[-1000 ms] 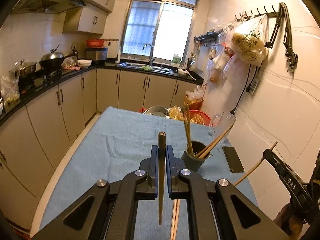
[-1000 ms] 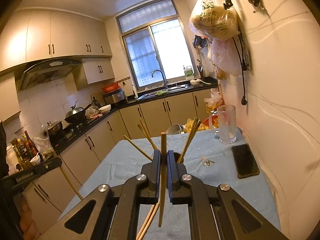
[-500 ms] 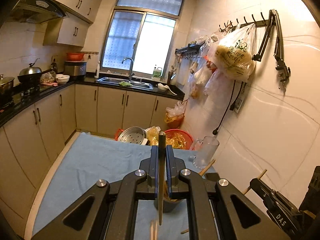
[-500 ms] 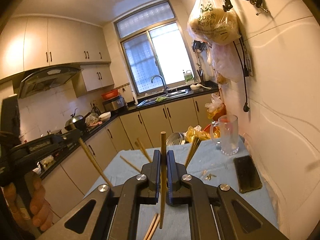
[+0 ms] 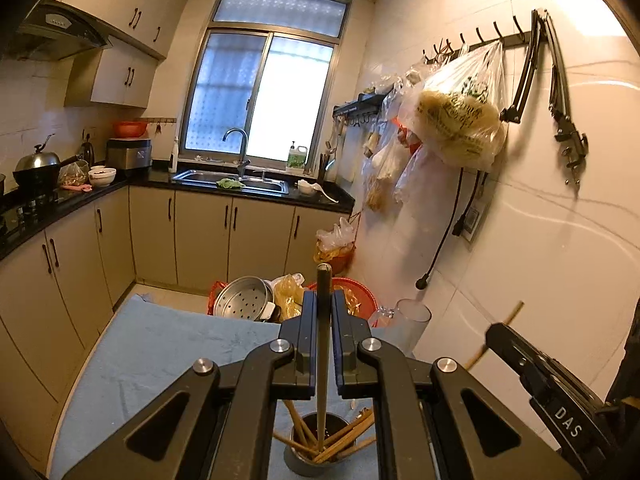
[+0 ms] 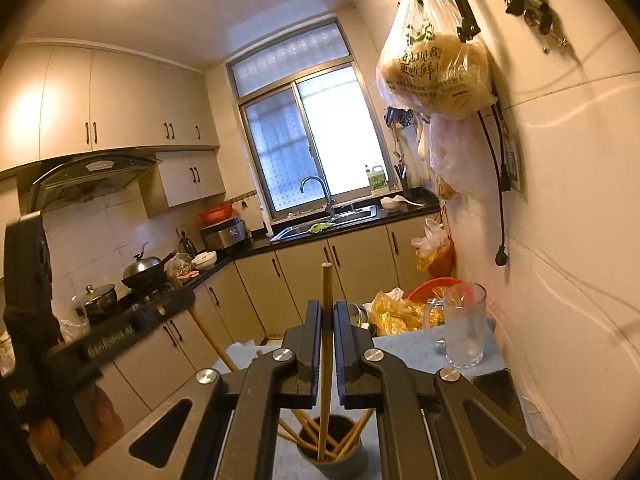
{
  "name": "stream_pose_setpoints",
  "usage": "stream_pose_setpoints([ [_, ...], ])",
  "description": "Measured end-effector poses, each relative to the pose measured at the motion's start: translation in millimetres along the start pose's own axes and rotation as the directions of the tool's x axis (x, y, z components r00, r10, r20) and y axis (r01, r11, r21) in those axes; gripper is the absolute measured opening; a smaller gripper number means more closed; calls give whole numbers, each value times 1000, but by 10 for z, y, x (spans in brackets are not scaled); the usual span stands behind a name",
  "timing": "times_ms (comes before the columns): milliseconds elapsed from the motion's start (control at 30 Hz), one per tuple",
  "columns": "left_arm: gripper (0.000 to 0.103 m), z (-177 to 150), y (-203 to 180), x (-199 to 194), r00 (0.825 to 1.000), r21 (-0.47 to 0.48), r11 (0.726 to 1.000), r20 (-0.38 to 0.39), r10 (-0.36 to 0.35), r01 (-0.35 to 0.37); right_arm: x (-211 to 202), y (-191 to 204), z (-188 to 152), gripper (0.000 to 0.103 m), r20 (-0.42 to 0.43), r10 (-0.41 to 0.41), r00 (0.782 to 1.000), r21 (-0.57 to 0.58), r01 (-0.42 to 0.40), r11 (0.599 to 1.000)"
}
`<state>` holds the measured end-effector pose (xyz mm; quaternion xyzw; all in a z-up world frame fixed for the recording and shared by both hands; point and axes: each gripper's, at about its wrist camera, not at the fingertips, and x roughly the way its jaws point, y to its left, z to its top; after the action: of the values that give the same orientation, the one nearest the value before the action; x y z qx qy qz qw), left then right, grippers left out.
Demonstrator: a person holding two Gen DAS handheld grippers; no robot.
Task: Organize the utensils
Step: 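Lower the chopstick into the grey cup and open the right tool while the left tool releases its chopstick there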
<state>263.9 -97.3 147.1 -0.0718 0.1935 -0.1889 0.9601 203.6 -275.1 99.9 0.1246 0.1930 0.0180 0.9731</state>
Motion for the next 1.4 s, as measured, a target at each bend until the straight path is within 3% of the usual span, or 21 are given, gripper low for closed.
stream_pose_setpoints([
  [433, 7, -344, 100, 452, 998, -20, 1000, -66, 19, -20, 539, -268, -418, 7, -117, -21, 993, 50, 27, 998],
  [733, 7, -512, 42, 468, 993, 7, 1000, -120, 18, -17, 684, -269, -623, 7, -173, -6, 985, 49, 14, 999],
  [900, 7, -622, 0, 479, 985, 44, 999, -167, 32, -25, 793, -359, -743, 11, -231, 21, 973, 104, 3, 995],
  [1000, 20, -647, -6, 396, 984, 50, 999, -176, 19, -10, 777, -387, -765, 12, -236, 27, 971, 117, 0, 993],
  [1067, 48, -644, -4, 302, 985, 57, 998, -167, 37, -28, 752, -408, -752, 13, -241, 47, 969, 138, -14, 990],
  [1167, 52, -650, 2, 52, 990, 55, 998, -139, 35, -27, 601, -439, -716, 17, -228, 60, 972, 169, -21, 985],
  [1267, 59, -671, 94, -231, 994, 15, 1000, -111, 15, -13, 383, -383, -684, 29, -214, 74, 974, 185, -34, 982],
  [1367, 62, -736, 210, -581, 993, -15, 999, -114, 32, -34, 29, -266, -700, 44, -202, 100, 974, 173, -65, 983],
  [1400, 62, -767, 252, -700, 992, -28, 999, -118, 38, -42, -63, -231, -719, 58, -201, 99, 975, 168, -65, 984],
])
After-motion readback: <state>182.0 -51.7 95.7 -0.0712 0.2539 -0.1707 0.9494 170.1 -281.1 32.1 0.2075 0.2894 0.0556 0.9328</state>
